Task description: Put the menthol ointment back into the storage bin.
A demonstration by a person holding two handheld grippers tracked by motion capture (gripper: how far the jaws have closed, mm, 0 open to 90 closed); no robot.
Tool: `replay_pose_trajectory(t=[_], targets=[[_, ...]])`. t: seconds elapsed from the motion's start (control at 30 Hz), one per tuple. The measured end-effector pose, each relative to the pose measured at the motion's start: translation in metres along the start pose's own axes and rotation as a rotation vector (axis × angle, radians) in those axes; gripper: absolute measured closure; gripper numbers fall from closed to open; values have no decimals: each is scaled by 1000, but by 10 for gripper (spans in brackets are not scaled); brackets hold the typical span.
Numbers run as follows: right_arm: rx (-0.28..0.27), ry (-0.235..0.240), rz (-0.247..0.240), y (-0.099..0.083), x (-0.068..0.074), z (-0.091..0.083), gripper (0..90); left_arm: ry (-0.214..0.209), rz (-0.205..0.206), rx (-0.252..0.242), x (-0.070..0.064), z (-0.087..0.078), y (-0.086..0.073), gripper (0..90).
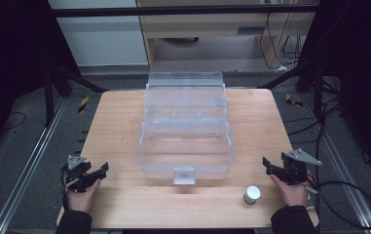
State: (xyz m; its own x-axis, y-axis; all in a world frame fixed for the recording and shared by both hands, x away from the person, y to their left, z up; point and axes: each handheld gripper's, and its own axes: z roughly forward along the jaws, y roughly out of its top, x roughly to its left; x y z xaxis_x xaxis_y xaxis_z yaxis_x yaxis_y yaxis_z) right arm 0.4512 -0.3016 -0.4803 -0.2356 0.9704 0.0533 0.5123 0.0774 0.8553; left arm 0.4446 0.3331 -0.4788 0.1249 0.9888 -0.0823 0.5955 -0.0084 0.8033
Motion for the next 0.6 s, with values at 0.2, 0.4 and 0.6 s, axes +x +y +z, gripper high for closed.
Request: replay_pose_trajectory(t=[0.2, 0.4, 0.6], targets=[[4, 47, -37, 3, 1, -5, 278, -19, 9, 17, -1, 1, -1, 289], [42, 108, -121, 19, 4, -11, 300, -30, 20, 33, -3, 3, -1, 289], [108, 169, -221, 37, 11, -17, 314, -42, 33, 38, -5, 4, -1, 305]])
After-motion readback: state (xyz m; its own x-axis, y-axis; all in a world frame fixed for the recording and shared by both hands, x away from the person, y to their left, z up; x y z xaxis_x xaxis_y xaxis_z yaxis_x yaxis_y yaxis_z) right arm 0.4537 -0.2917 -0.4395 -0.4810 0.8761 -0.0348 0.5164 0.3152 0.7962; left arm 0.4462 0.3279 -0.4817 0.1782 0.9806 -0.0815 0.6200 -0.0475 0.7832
